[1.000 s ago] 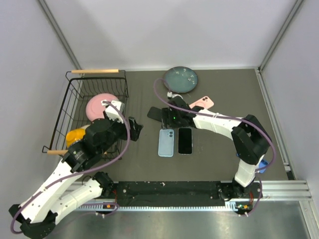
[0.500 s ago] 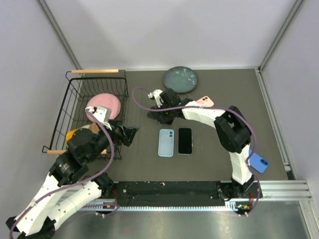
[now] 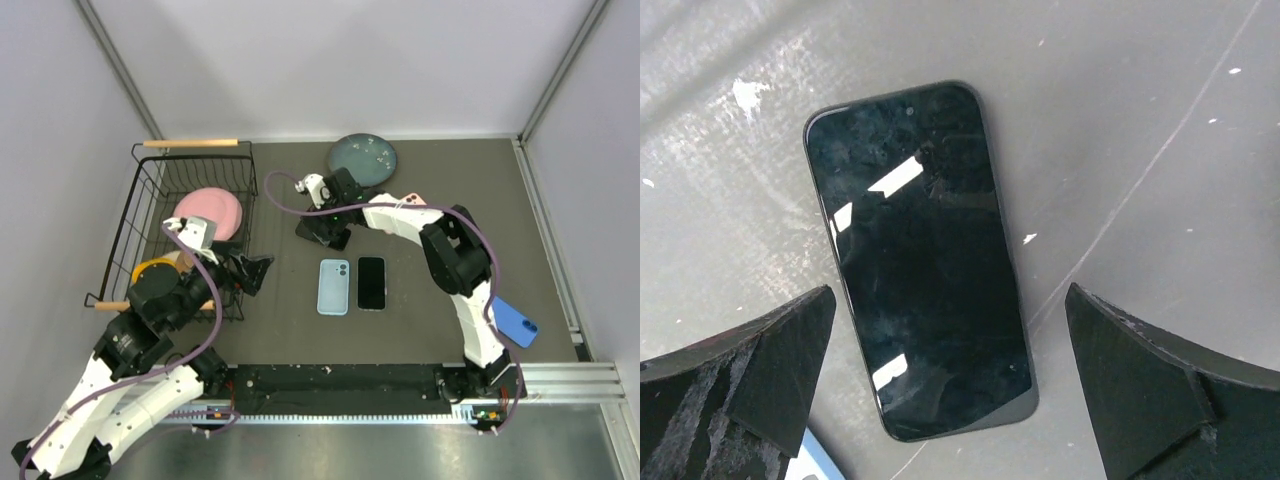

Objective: Put the phone into the phone case

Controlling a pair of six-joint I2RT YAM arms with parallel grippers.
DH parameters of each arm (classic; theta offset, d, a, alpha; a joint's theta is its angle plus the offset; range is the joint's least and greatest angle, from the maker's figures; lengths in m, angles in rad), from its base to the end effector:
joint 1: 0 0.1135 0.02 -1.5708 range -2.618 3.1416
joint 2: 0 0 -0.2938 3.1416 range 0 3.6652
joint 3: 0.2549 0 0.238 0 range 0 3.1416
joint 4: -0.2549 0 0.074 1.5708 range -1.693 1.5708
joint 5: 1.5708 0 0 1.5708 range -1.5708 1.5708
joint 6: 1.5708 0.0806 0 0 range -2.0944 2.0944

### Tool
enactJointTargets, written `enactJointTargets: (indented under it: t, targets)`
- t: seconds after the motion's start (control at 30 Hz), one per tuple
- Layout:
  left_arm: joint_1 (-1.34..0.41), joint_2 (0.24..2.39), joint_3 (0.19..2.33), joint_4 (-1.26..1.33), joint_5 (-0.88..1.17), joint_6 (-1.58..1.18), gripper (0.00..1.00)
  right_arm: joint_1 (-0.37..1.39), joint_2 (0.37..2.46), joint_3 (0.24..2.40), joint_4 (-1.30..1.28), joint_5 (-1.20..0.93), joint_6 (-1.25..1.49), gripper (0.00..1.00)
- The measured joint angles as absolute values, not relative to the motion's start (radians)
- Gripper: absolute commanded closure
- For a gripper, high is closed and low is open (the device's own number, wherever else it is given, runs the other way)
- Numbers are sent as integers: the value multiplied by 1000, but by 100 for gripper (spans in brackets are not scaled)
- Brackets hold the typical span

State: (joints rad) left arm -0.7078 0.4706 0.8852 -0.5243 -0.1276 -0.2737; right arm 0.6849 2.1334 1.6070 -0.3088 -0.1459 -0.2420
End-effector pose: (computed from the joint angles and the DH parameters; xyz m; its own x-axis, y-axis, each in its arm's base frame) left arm 0.0810 -0.0558 0.3776 -0.2284 -0.1574 -0.9608 0.5059 0.8240 -0.2552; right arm 0.3869 0.3312 0.1842 -0.3894 -0.6242 -0.6773 -0.8186 0.5716 -0.0562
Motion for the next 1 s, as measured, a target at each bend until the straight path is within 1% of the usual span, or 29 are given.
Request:
enactJointTargets:
  t: [0.2, 0.3, 0.4, 0.43, 0.5, 0.53, 0.63, 0.83, 1.0]
  targets:
    - [-708, 461, 887, -525, -142, -267, 11, 685, 2185, 1624, -338, -163, -255, 4]
    - [-708, 460, 887, -524, -150, -266, 11, 685, 2191, 1638, -340, -162, -261, 7]
    - [-708, 460, 887, -524, -152, -263, 11, 685, 2197, 1639, -339, -162, -261, 14]
    - [-708, 460, 887, -524, -155, -263, 11, 684, 2197, 1639, -339, -163, -261, 20]
    - [-708, 460, 887, -524, -157, -262, 11, 684, 2197, 1639, -339, -165, -258, 28]
    - [-708, 460, 887, -524, -159, -262, 11, 684, 2197, 1639, -339, -165, -258, 35]
    - [-708, 461, 887, -524, -165, -260, 11, 682, 2197, 1639, -338, -164, -251, 44]
    - [-708, 466, 888, -525, -175, -258, 11, 674, 2197, 1639, -330, -138, -196, 55]
    - [-708, 476, 891, -525, -177, -257, 11, 666, 2195, 1636, -324, -78, -121, 56]
